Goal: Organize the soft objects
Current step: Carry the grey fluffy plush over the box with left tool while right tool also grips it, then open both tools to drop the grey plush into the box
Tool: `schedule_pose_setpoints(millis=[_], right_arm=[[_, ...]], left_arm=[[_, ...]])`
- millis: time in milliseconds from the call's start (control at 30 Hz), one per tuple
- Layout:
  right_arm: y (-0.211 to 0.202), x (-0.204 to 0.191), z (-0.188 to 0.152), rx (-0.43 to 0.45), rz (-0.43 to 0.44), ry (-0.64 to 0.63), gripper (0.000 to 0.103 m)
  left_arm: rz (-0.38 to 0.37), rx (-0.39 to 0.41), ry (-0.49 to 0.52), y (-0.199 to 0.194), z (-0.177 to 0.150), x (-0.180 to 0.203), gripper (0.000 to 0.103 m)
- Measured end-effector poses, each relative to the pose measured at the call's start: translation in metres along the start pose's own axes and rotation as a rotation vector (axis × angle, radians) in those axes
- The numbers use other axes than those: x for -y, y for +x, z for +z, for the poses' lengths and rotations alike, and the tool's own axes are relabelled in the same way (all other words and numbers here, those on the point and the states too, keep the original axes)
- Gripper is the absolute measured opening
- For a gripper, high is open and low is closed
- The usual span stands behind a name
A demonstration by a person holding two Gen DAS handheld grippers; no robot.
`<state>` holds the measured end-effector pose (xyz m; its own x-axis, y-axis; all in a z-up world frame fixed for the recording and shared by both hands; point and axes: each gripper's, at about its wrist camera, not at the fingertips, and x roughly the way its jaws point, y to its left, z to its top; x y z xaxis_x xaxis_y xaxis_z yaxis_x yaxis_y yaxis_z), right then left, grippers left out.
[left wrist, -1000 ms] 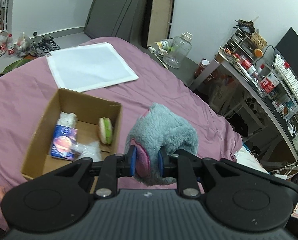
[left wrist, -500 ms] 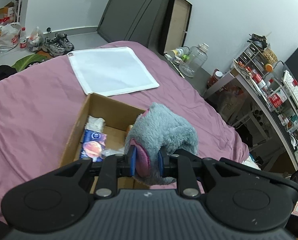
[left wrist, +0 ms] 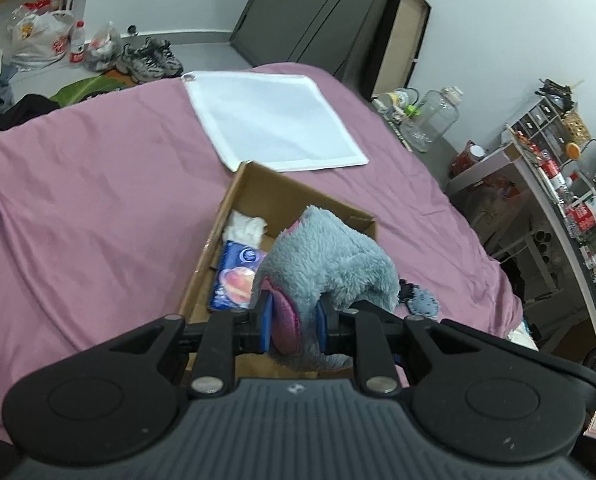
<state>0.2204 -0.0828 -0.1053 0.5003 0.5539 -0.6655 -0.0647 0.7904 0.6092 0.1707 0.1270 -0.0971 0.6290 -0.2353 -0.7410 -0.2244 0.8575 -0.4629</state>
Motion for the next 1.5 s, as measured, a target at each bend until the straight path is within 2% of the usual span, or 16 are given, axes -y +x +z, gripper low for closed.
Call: schedule_pose_setpoints(millis=[200,267,333,433,533,600,667,733,800,933,1133,1367,1500], right_arm=[[0.020,0.005,-0.006,-0.053,-0.018,0.014,0.022],[0.026,0.009,-0.008,-0.082,-0.019,0.031,0.027],[0.031,0.012,-0.008,-0.112,-0.032,0.051,0.030],[0.027,0.017,-0.007,-0.106,-0.041,0.068,0.035],[0.015,0.019,-0.004,-0.077,-0.052,0.066,0.049],[0.006,0.020,-0.002,-0.058,-0.059,0.053,0.053],[-0.004,0.022,-0.001,-0.043,-0.055,0.044,0.054],[-0.012,0.023,0.002,-0.019,-0.070,0.031,0.064],[-0.023,0.022,0.004,0.017,-0.086,0.009,0.068],[-0.040,0.027,0.010,0.054,-0.073,0.003,0.073],[-0.069,0.043,0.014,0.127,-0.093,0.004,0.082],[-0.096,0.074,0.021,0.184,-0.113,0.032,0.087],[-0.106,0.091,0.028,0.206,-0.128,0.053,0.088]], left_arm=[[0.049,-0.043,-0.001,0.017,-0.005,-0.012,0.021],[0.085,-0.061,-0.005,0.021,-0.004,-0.016,0.021],[0.129,-0.053,0.004,0.020,-0.003,-0.017,0.025],[0.148,-0.067,0.007,0.019,-0.002,-0.019,0.033],[0.169,-0.050,0.024,0.015,-0.003,-0.015,0.045],[0.176,-0.034,0.036,0.011,-0.004,-0.011,0.050],[0.175,-0.018,0.046,0.007,-0.005,-0.007,0.052],[0.182,-0.011,0.055,0.005,-0.005,-0.001,0.053],[0.184,-0.002,0.066,0.003,-0.006,0.006,0.053],[0.183,0.015,0.097,-0.002,-0.009,0.024,0.054],[0.184,0.057,0.119,-0.010,-0.018,0.051,0.061],[0.188,0.112,0.161,-0.016,-0.027,0.082,0.064],[0.164,0.140,0.153,-0.016,-0.029,0.092,0.065]])
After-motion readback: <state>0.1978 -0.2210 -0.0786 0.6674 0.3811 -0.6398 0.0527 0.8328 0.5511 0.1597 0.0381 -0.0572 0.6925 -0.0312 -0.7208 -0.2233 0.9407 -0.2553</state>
